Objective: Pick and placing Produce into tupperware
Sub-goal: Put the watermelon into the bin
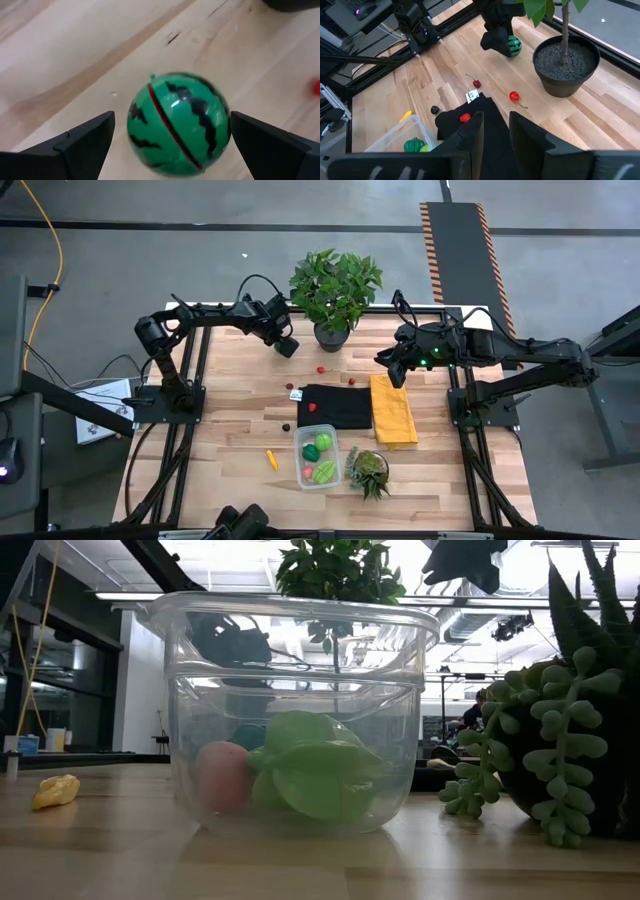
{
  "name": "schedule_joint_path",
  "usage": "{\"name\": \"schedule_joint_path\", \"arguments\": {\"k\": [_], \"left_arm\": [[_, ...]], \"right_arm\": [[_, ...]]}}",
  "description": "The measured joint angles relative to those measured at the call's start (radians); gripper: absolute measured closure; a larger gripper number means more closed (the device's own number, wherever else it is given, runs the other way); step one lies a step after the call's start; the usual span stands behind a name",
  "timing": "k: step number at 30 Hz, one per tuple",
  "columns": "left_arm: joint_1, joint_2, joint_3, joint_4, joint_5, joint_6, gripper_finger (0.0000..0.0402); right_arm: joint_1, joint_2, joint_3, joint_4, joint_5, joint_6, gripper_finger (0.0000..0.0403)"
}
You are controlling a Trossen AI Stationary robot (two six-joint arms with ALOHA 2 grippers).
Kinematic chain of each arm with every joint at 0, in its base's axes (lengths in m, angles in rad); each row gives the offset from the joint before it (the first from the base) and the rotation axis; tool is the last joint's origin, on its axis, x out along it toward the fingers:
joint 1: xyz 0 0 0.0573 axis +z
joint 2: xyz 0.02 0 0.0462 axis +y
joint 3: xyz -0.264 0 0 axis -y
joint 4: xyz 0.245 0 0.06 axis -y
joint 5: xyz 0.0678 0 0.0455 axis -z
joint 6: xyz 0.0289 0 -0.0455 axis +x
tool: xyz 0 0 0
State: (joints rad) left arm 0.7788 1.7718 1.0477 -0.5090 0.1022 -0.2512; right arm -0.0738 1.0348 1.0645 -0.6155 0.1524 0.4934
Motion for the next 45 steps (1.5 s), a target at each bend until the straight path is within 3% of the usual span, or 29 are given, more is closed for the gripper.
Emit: {"name": "schedule_joint_path", "arguments": {"k": [45], "left_arm": [[0.0, 0.042, 0.0, 0.007, 0.002, 0.03, 0.0021]], "right_arm": [[0.0, 0.0, 0.0, 0.0, -0.004, -0.004, 0.032]]}}
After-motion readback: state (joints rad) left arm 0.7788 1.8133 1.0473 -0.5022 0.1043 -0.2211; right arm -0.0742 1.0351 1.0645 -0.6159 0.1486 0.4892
